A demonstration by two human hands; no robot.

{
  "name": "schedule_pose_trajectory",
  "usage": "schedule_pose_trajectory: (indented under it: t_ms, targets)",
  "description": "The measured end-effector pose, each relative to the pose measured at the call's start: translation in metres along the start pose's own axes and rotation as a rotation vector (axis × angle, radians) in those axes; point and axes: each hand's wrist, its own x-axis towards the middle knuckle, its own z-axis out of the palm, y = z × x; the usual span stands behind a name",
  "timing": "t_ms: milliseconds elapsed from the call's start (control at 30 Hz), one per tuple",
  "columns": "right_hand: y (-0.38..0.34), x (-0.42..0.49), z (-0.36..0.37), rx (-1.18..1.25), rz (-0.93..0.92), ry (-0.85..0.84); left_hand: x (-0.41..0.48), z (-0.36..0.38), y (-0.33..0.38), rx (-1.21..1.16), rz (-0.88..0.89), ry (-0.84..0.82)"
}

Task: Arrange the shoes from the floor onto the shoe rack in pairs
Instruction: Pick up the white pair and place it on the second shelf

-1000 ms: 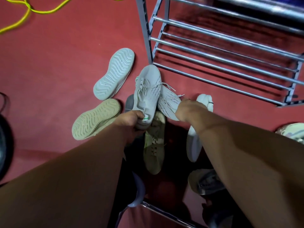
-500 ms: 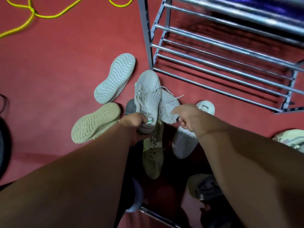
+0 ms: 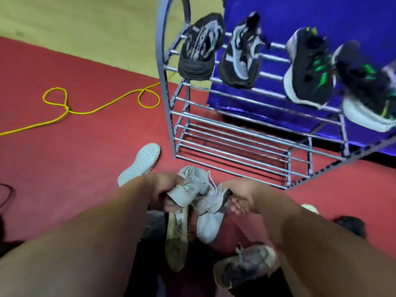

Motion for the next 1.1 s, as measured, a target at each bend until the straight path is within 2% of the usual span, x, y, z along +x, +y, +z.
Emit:
schedule_pose_trajectory:
  t_ms: [100, 267, 433, 633, 800, 1100]
  targets:
    - [0.009, -0.061, -0.021, 0.021, -0.023, 0.098, -0.048, 0.005, 0.012, 0.103, 0.073, -0.034]
    - [0.036, -0.152, -0.044, 0.228, -0.149, 0.232, -0.131, 0.004, 0.029, 0.194, 0.257, 0.038]
    - [0.052, -0.193, -0.046, 0.568, -0.338, 0.341, -0.165, 0.001, 0.012, -0.079, 0.480, 0.112]
    - [0.045, -0.198, -0.042, 0.846, -0.486, 0.346, -0.162, 0.008, 0.018, -0.346, 0.615, 0.042]
    - [0.024, -0.181, -0.038, 0.944, -0.518, 0.266, -0.136, 0.012, 0.035, -0.346, 0.611, 0.019]
    - [-0.022, -0.122, -0.041, 1.139, -0.529, 0.228, -0.076, 0.015, 0.091, -0.514, 0.625, -0.003]
